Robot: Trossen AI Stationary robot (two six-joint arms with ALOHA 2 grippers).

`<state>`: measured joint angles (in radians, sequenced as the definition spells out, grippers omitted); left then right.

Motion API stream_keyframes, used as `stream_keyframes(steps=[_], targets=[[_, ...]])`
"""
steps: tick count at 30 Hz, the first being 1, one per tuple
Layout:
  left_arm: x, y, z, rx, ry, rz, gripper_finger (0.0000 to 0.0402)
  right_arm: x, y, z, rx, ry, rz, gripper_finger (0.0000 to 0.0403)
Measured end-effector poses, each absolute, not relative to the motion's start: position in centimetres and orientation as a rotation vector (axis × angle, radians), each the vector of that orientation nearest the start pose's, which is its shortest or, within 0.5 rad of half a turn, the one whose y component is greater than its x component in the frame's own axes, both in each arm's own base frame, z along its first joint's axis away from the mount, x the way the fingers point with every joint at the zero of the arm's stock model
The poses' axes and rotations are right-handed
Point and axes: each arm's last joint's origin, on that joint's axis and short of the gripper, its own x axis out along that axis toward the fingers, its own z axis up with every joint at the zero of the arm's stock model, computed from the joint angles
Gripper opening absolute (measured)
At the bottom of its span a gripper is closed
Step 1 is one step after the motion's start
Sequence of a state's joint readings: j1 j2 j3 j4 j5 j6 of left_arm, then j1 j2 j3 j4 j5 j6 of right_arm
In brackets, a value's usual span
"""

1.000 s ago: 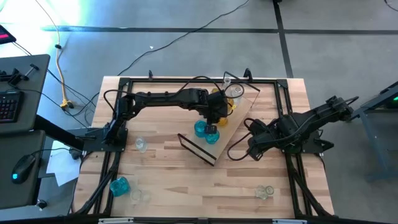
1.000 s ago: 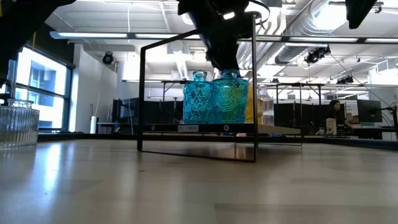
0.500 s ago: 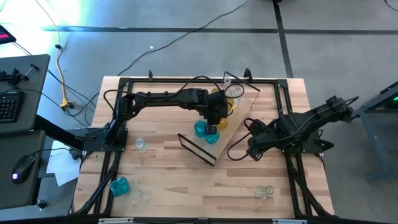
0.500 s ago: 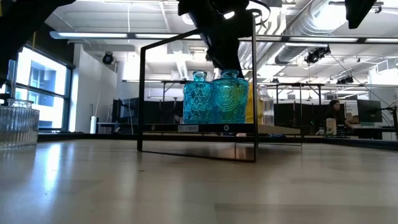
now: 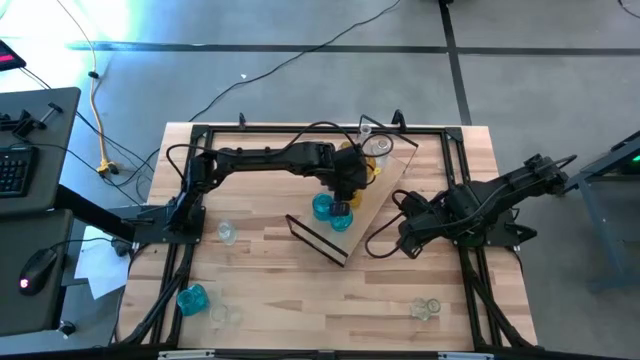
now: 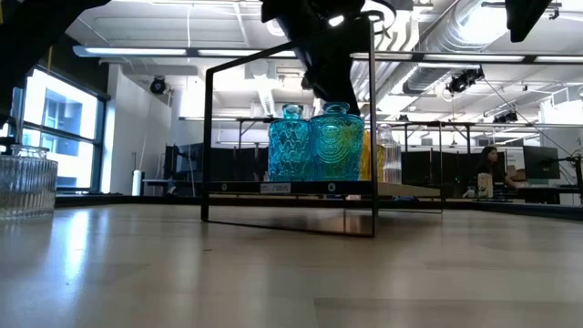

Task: Sort vases onto shelf
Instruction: Put the yellow vase on the shelf and align with the other yellow vase

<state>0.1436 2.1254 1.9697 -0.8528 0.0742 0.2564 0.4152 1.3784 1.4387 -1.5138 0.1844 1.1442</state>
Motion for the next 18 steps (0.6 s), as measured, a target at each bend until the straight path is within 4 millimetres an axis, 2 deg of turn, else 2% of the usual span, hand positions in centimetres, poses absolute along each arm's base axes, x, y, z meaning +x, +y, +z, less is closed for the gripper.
stream_keyframes(steps=[10,14,18], targets=[[46.2,6.1,27.7,0.155,0.934,-0.071,0.0083,20.6,8.5,34.2,0.521,1.264,-0.597,0.0140],[46.1,6.0,30.1,0.156,0.878,-0.061,0.0084,20.8,8.4,34.2,0.512,1.229,-0.610,0.0140],[45.5,6.0,33.6,0.143,0.834,-0.037,0.0083,21.4,7.8,34.3,0.524,1.175,-0.630,0.0140]])
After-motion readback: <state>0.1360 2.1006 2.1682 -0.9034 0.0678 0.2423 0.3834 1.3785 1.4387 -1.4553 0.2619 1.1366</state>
